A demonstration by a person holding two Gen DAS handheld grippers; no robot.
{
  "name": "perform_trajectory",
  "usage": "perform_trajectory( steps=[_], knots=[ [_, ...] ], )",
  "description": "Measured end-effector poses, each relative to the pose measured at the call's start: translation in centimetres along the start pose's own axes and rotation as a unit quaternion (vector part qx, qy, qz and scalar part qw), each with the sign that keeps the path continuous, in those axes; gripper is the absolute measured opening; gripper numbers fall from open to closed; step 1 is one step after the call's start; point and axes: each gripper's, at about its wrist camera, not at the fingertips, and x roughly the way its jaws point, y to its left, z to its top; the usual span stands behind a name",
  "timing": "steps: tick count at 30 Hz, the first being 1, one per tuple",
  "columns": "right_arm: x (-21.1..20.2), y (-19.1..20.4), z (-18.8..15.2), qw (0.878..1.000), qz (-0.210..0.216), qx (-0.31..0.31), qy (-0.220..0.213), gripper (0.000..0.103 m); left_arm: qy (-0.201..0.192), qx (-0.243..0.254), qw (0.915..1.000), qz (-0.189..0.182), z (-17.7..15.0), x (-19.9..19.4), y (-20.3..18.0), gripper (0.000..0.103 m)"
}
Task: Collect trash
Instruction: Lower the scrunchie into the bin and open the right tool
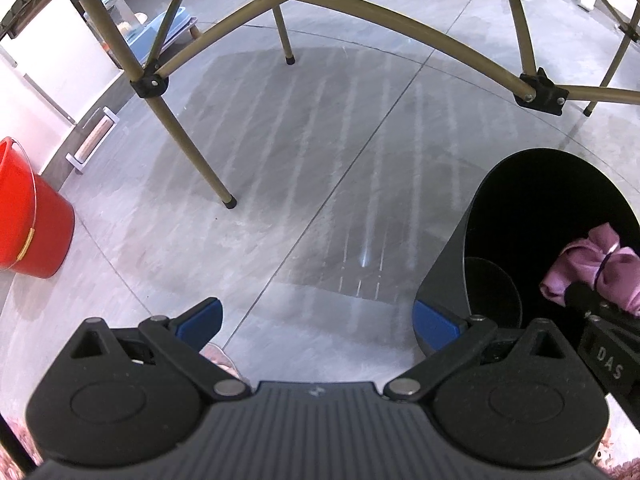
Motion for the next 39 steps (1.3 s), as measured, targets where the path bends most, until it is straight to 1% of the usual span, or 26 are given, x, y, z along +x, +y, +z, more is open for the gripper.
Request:
perform_trajectory(
  steps=[5,7,8,9,10,11,12,13,15,24,30,39],
  knots=[
    [0.4,-0.2,-0.1,1.000,0.001,0.003,0.011,0.031,0.001,0.001,1.0000,0.000,0.0,0.0,-0.1,0.103],
    [0.5,-0.3,-0.1,1.000,0.004,0.004,0.017,0.036,0.001,0.000,1.0000,-0.001,0.0,0.0,-0.1,0.103],
    [0.6,-0.3,-0.1,1.000,0.005,0.006,0.020,0.042,0.001,0.000,1.0000,-0.001,0.0,0.0,-0.1,0.103],
    [0.7,-0.4,-0.1,1.000,0.004,0.007,0.025,0.057,0.001,-0.001,1.0000,-0.002,0.0,0.0,0.0,0.103],
    [0.9,-0.5,-0.1,0.999,-0.002,0.005,0.033,0.068,0.002,-0.001,1.0000,-0.002,0.0,0.0,0.0,0.103],
    [1.1,-0.5,-0.1,0.999,-0.007,0.004,0.038,0.089,0.002,0.000,1.0000,-0.003,0.1,0.0,0.0,0.103],
    [1.3,-0.7,-0.1,0.999,-0.009,0.005,0.040,0.095,0.002,0.000,1.0000,-0.004,0.1,0.0,-0.1,0.103],
    [1.3,-0.8,-0.1,0.999,-0.008,0.009,0.040,0.096,0.002,0.000,1.0000,-0.005,0.1,0.0,-0.1,0.103],
    [1.4,-1.2,0.0,0.999,-0.006,0.018,0.044,0.102,0.002,-0.001,1.0000,-0.006,0.1,0.0,-0.1,0.103],
    [1.2,-1.4,-0.1,0.999,-0.011,0.018,0.040,0.103,0.005,0.006,0.9999,-0.008,0.1,0.1,-0.4,0.103],
    [0.5,-1.6,0.0,0.999,-0.015,0.019,0.030,0.103,0.006,0.007,0.9999,-0.014,0.2,-0.2,-0.4,0.103],
    [-2.2,-2.9,0.7,0.999,-0.015,0.033,-0.012,0.103,-0.033,0.000,0.9990,-0.032,0.6,-2.6,0.0,0.103]
  ],
)
